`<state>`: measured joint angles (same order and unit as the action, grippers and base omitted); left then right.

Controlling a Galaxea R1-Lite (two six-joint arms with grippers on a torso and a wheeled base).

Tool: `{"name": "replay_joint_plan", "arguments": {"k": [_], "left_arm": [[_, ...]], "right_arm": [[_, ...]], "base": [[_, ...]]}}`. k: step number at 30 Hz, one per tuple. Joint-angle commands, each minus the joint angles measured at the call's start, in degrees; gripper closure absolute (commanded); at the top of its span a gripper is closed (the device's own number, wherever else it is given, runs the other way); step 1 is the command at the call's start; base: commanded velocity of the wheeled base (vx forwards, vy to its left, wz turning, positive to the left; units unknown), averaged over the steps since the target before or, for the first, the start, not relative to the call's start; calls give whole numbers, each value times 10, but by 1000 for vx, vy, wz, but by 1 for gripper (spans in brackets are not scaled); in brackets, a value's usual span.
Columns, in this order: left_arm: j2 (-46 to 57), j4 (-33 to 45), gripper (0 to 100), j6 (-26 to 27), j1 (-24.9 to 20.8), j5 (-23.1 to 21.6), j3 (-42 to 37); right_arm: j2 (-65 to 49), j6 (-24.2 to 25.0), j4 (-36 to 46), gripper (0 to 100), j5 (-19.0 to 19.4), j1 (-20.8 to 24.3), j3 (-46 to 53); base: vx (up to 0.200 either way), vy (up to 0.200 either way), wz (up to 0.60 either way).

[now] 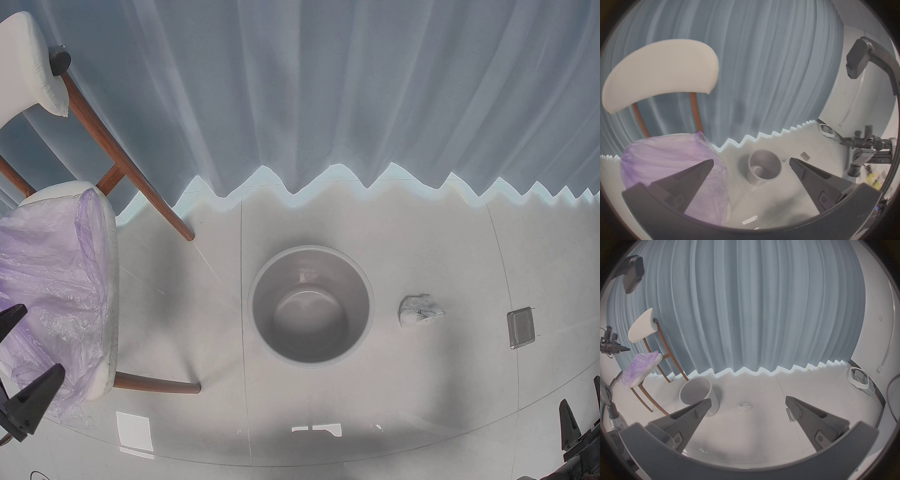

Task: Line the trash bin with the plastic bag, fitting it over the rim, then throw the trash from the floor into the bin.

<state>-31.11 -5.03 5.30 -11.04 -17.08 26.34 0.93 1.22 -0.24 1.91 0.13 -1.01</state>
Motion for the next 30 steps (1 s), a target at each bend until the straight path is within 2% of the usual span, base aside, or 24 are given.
{"name": "replay_joint_plan", "arguments": {"k": [1, 3, 5, 7, 11, 12, 13, 14, 16, 18, 21, 30], "left_arm": [[-72, 0, 0, 8, -28, -6, 16], [-91, 0, 0, 40, -25, 9, 20], [-114, 0, 0, 84, -25, 46, 27], [-134, 2, 0, 104, -34, 89, 38], [-174, -1, 0, 122, -68, 157, 60], [-186, 2, 0, 129, -92, 195, 69], [-191, 2, 0, 131, -99, 207, 71], [-209, -1, 0, 132, -125, 243, 73], [-242, -6, 0, 125, -157, 279, 77], [-269, -16, 0, 125, -171, 304, 90], [-302, -23, 0, 125, -176, 328, 105], [-381, -27, 0, 120, -176, 498, 120]], "right_arm": [[-9, 0, 0, 0, 0, 0, 10], [-9, 0, 0, 0, 0, 0, 10], [-9, 0, -1, 0, 0, 0, 10], [-9, 0, 0, 0, 1, 0, 10], [-9, 0, 0, 0, 1, 0, 10], [-9, 0, -1, 0, 0, 0, 10], [-9, 0, 0, 0, 1, 0, 10], [-9, 0, 0, 0, 0, 0, 10], [-9, 0, -1, 0, 1, 0, 10], [-9, -1, -1, 0, 1, 0, 10], [-9, -1, -1, 0, 1, 0, 10], [-9, -3, -1, 0, 4, 0, 10]], "base": [[0, 0, 0], [0, 0, 0], [0, 0, 0], [0, 0, 0], [0, 0, 0], [0, 0, 0], [0, 0, 0], [0, 0, 0], [0, 0, 0], [0, 0, 0], [0, 0, 0], [0, 0, 0]]}}
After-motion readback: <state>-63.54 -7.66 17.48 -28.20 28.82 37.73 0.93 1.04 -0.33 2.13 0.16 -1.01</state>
